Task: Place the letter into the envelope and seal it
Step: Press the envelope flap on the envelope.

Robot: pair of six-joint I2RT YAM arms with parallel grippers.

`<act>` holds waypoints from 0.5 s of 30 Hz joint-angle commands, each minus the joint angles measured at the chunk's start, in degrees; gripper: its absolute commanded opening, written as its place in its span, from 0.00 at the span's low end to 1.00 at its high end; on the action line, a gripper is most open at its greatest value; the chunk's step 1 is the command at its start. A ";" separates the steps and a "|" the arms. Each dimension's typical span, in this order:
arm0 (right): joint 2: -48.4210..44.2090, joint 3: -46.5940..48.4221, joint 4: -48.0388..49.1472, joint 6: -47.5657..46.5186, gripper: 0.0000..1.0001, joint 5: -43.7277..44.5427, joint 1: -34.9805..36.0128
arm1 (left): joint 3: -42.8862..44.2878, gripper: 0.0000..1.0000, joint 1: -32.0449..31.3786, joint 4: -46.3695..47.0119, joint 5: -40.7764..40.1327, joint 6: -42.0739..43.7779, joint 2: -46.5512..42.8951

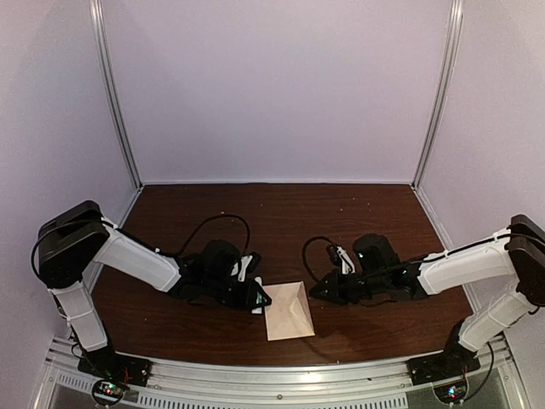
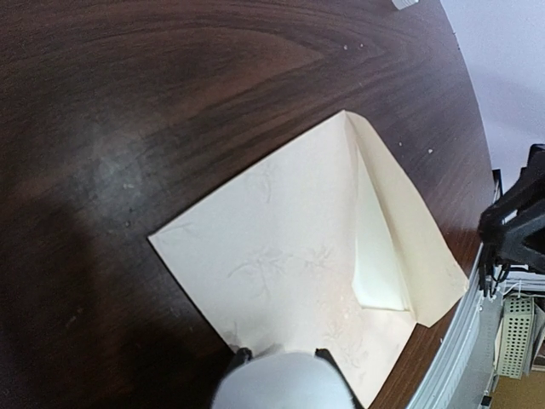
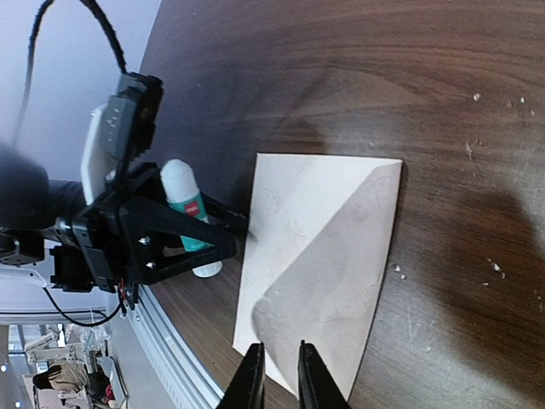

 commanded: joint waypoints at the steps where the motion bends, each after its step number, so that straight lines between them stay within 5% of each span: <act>1: 5.15 -1.32 5.49 0.86 0.13 -2.68 -0.30 | 0.13 0.00 0.26 0.93 -0.33 0.32 -1.73; 15: 18.22 4.64 11.38 -0.72 0.09 -9.02 0.13 | 0.04 0.00 0.27 0.96 0.04 0.07 -1.58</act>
